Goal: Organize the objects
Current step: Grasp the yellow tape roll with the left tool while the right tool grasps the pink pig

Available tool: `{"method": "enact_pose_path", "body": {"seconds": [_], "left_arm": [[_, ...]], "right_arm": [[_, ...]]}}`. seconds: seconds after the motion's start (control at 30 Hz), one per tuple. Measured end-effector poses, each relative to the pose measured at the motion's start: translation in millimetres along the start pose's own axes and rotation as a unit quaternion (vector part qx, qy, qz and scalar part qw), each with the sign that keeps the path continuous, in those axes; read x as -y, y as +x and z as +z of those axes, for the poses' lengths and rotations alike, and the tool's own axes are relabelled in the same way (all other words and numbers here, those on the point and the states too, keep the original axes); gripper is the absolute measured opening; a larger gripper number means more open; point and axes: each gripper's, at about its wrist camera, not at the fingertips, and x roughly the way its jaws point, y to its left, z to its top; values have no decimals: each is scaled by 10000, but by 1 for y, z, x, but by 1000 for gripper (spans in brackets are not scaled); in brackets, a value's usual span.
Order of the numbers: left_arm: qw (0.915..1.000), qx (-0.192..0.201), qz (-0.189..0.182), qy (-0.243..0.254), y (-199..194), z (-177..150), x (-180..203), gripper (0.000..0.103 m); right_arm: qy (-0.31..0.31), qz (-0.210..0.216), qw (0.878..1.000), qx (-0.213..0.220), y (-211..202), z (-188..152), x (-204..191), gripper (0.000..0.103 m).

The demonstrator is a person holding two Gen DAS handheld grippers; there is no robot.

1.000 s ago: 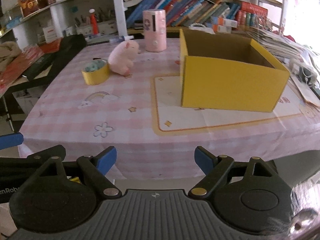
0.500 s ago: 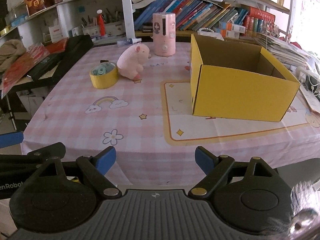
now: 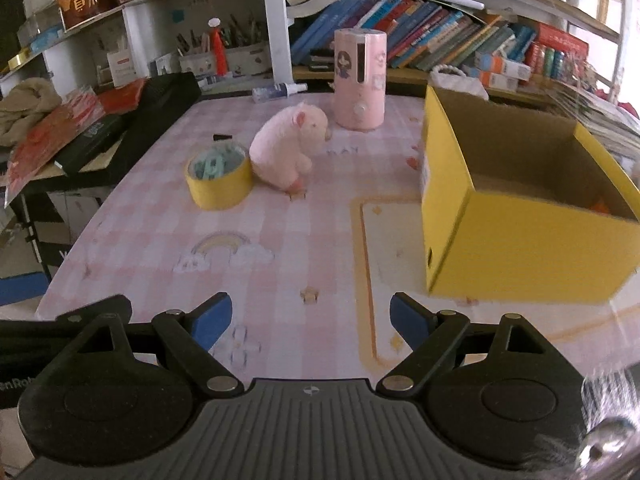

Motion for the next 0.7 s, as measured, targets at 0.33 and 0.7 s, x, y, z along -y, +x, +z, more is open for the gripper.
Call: {"method": "enact_pose_path", "body": {"seconds": [0.33, 0.7], "left_arm": [[9998, -55, 123, -147, 45, 38, 3, 96], [9996, -182, 192, -9, 103, 76, 5, 96]], "right_arm": [[-63, 195, 9998, 21, 49, 53, 16, 86], [350, 500, 9981, 47, 96, 106, 33, 86]]}}
